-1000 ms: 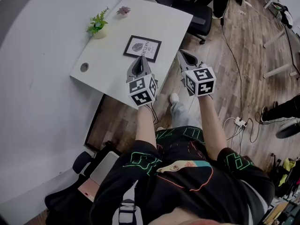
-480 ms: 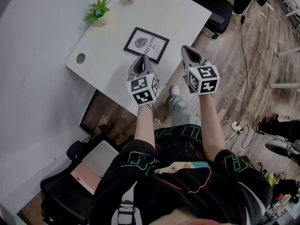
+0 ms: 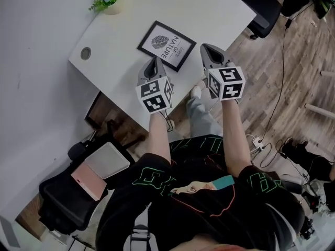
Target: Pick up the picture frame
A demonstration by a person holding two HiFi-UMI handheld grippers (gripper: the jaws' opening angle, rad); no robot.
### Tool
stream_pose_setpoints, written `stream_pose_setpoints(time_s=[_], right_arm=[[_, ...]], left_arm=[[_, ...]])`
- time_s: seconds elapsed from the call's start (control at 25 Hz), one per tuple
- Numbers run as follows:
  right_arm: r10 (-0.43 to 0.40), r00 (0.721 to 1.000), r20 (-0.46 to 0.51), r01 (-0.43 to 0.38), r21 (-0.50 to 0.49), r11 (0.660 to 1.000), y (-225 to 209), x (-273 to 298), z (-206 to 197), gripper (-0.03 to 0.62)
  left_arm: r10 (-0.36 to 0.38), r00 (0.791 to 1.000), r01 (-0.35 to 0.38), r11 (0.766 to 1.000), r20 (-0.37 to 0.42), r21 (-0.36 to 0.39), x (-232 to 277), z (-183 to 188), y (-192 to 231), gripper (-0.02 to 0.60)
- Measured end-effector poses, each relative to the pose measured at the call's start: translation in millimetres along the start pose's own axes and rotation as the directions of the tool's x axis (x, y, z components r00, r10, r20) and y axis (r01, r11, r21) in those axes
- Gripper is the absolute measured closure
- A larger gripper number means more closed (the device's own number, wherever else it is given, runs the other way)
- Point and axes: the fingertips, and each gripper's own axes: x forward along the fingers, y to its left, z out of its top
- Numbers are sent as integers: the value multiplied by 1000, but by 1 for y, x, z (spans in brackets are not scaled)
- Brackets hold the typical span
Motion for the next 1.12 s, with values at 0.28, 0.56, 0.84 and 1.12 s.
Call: stream_pose_setpoints(time_s=[0.28, 0.56, 0.84, 1.12], right_arm=[[126, 987, -98, -135, -83, 987, -2, 51, -8, 592], [239, 952, -191, -271, -163, 949, 6, 88, -14, 585], [292, 925, -244, -347, -226, 910, 15, 104, -16, 574], [314, 898, -308, -397, -260, 880, 21, 118, -22, 546]], left_arm=[[98, 994, -101, 993, -47, -62, 23, -18, 9, 574], [178, 981, -188, 972, -78, -139, 33, -28, 21, 574], [237, 967, -251, 948, -93, -195, 32, -38, 32, 572], [256, 955, -286, 933, -152, -221, 38, -45, 33, 511]])
